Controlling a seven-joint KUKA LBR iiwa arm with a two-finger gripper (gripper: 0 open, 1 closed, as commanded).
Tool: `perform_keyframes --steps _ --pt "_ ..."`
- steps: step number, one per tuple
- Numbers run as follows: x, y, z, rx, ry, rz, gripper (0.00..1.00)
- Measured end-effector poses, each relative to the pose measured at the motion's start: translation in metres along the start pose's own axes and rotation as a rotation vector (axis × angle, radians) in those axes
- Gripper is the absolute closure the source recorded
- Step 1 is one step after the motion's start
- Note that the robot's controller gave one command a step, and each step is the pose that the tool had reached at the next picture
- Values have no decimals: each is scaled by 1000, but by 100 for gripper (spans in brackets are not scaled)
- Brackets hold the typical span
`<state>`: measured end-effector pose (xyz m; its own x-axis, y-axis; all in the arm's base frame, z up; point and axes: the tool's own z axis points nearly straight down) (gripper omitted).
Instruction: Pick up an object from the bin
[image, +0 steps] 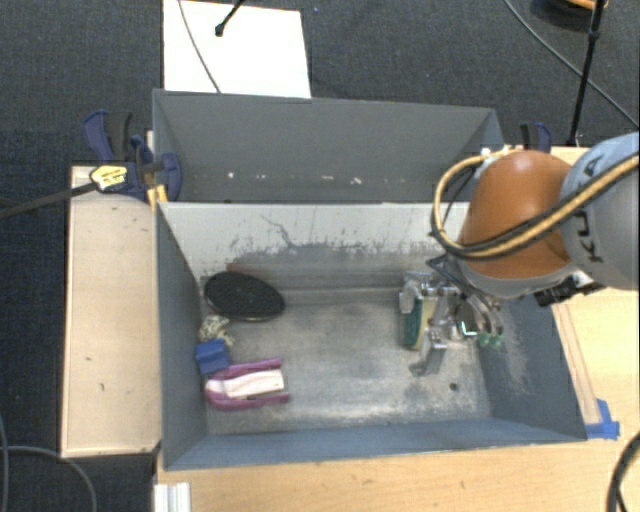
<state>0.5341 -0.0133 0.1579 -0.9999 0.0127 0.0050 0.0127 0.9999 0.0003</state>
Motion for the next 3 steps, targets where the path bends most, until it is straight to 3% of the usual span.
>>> perform_keyframes --steps 1,2,3 --pt "-53 -87 87 -4 -13 -237 0" --pt "-60 -37 56 1 -13 -432 0" --pt "-57 -68 57 5 -14 -757 0"
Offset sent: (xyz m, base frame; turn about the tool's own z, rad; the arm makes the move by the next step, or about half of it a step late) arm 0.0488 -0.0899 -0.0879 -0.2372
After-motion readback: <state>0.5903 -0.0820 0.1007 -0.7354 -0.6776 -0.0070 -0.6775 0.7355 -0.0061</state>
